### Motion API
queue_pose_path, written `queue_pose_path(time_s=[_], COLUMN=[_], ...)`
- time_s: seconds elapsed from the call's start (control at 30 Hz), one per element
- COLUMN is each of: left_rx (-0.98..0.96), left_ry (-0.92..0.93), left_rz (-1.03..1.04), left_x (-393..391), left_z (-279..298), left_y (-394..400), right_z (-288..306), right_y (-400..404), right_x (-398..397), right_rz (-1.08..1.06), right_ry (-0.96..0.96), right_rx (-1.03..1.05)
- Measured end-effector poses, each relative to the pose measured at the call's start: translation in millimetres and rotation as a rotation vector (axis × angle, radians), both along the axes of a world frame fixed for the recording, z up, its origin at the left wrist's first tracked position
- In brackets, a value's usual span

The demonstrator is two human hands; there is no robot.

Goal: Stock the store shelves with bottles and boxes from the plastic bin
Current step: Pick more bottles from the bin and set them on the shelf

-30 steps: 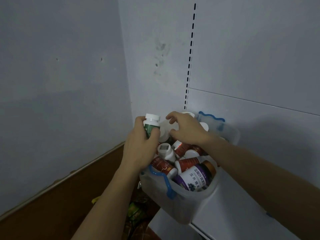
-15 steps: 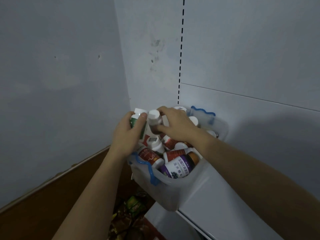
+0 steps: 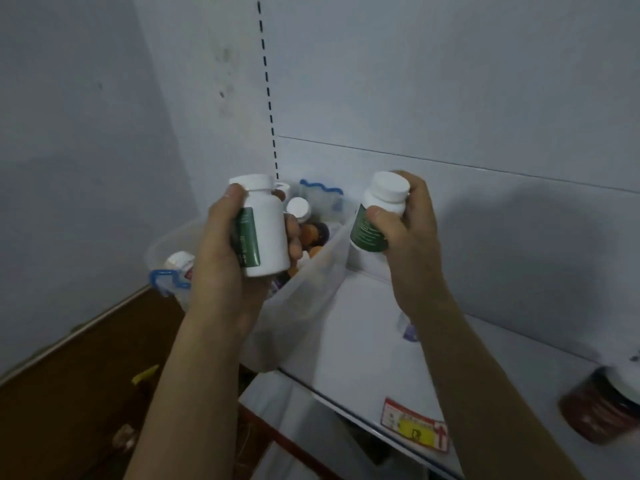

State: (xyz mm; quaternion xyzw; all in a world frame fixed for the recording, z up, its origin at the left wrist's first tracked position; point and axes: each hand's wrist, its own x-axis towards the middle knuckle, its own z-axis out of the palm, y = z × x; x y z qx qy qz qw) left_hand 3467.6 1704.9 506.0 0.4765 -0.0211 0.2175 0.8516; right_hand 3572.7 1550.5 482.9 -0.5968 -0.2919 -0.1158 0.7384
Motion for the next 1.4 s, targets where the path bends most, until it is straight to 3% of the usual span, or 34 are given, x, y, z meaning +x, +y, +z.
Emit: queue_pose_path(time_s=[0.3,0.7,1.03,1.4], left_rx=[-0.161,-0.201,-0.247,-0.152], left_ry=[0.135,0.241,0.228,0.227], left_rz=[-0.474,-0.951,-1.289,-1.436], left_x=[16,-16,-98,-179], left_z=[-53,-75,-72,-59], left_y=[-94,-244,-465,-674], right_z=[-53,-73,-91,-104], right_y=[-124,-272,-466,-660], right_x=[-64,-203,-329,-443], right_rz=[-0.428,-1.032,-1.250,-1.405], right_ry=[0.049,0.217,0.315,0.416], right_rx=[-0.239,-0.207,-0.267,-0.271])
